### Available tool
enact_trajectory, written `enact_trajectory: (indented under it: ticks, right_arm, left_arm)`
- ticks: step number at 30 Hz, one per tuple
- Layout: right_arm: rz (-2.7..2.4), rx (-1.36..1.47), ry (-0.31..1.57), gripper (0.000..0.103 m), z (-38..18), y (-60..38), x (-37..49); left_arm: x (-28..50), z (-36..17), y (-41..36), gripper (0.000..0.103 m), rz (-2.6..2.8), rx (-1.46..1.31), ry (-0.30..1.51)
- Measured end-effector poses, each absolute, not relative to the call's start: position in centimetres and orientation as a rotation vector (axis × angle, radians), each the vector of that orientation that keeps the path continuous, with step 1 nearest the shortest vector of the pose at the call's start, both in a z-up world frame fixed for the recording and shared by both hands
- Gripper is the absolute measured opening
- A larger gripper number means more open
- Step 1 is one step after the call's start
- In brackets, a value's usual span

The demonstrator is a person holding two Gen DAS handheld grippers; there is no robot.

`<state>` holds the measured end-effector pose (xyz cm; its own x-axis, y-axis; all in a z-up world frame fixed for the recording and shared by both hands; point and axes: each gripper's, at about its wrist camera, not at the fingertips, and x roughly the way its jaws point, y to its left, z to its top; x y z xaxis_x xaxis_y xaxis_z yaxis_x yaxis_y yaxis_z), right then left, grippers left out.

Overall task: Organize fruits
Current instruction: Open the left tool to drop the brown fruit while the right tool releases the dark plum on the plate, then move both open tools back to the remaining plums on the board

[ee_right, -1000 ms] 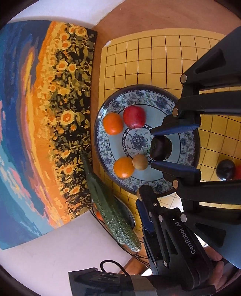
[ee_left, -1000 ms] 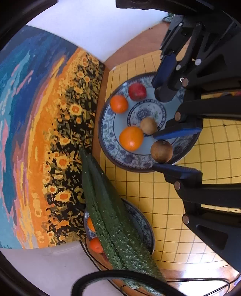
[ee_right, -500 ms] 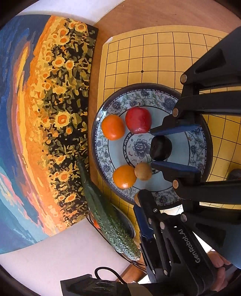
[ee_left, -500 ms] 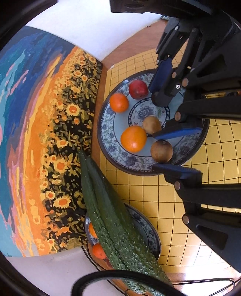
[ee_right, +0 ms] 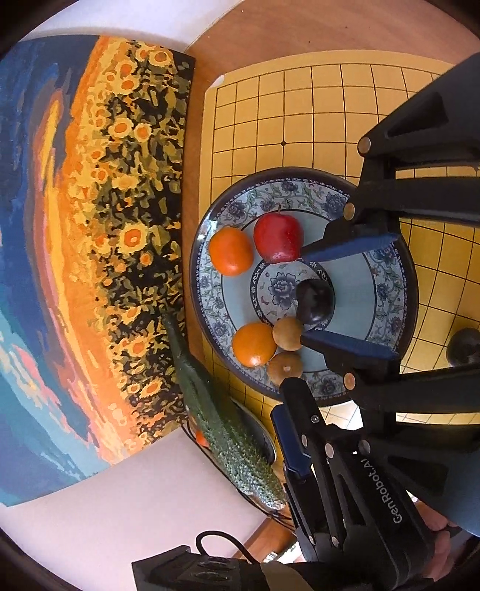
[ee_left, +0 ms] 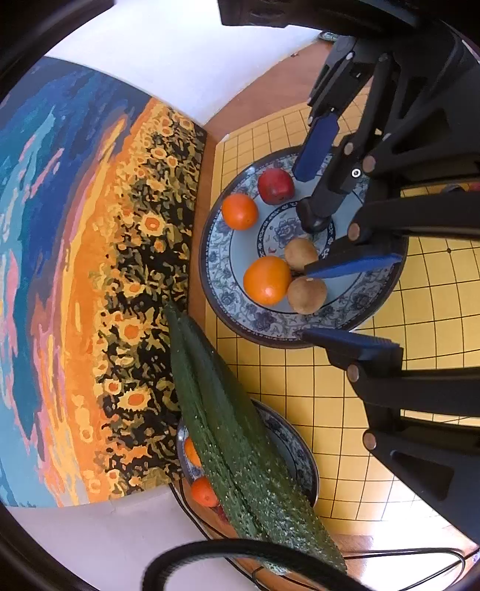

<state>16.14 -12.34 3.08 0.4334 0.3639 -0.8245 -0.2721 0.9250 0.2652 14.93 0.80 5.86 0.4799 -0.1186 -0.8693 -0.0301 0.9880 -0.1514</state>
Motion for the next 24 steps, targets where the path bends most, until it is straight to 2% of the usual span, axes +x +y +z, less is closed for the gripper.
enact_trajectory:
  ticks: [8, 24]
  right_arm:
    - [0.405, 0.102, 1.040, 0.043, 4.0, -12.7, 15.0]
    - [0.421, 0.078, 1.018, 0.045, 7.0, -13.1, 11.4]
  left_arm:
    - [14.1, 6.6, 1.1, 0.035, -0.054, -0.173, 1.070]
    - [10.6, 8.6, 1.6, 0.037, -0.068, -0.196, 1.072]
